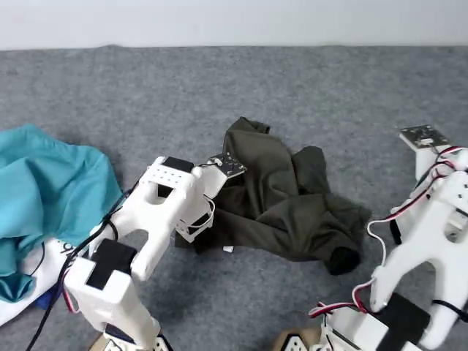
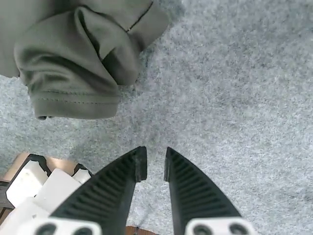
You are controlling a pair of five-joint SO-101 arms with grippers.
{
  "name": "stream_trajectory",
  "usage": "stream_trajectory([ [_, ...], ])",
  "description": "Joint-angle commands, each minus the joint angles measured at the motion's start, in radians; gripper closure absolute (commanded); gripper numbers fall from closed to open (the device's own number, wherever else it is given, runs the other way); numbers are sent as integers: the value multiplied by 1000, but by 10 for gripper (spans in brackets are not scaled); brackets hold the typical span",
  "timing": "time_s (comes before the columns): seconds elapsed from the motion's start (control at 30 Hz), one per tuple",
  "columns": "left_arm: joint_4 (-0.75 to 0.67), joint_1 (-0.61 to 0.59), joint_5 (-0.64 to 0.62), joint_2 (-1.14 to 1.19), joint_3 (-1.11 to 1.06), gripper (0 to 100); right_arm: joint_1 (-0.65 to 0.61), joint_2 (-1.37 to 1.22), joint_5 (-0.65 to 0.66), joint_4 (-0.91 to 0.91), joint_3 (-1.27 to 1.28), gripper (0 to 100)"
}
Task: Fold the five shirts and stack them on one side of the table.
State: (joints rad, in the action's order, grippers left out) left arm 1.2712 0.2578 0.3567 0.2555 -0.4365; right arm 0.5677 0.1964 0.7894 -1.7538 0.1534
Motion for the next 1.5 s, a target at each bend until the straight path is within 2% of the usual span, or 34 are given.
stream_trajectory([
  [0.0,-12,3,6,57,65,954,5,56,8,-41,-46,923],
  [0.03,-9,3,6,61,76,994,5,56,8,-41,-46,923],
  [0.2,71,-31,-2,-28,136,996,5,56,8,-41,-46,923],
  [0.43,210,-186,-3,-307,349,996,2,56,9,-41,-46,923],
  [0.57,235,-298,-3,-348,409,995,-50,56,8,-42,-46,923],
  [0.8,172,-509,-3,-345,410,995,-303,56,-23,-44,-44,923],
  [1.03,120,-660,-3,-233,417,995,-722,47,-97,-44,-44,916],
  [1.17,124,-690,-3,-193,414,995,-923,1,-167,-36,-44,835],
  [1.3,120,-694,-3,-193,417,995,-1027,-122,-267,-10,-57,754],
  [1.47,121,-697,-3,-193,417,995,-1049,-302,-328,81,-137,753],
])
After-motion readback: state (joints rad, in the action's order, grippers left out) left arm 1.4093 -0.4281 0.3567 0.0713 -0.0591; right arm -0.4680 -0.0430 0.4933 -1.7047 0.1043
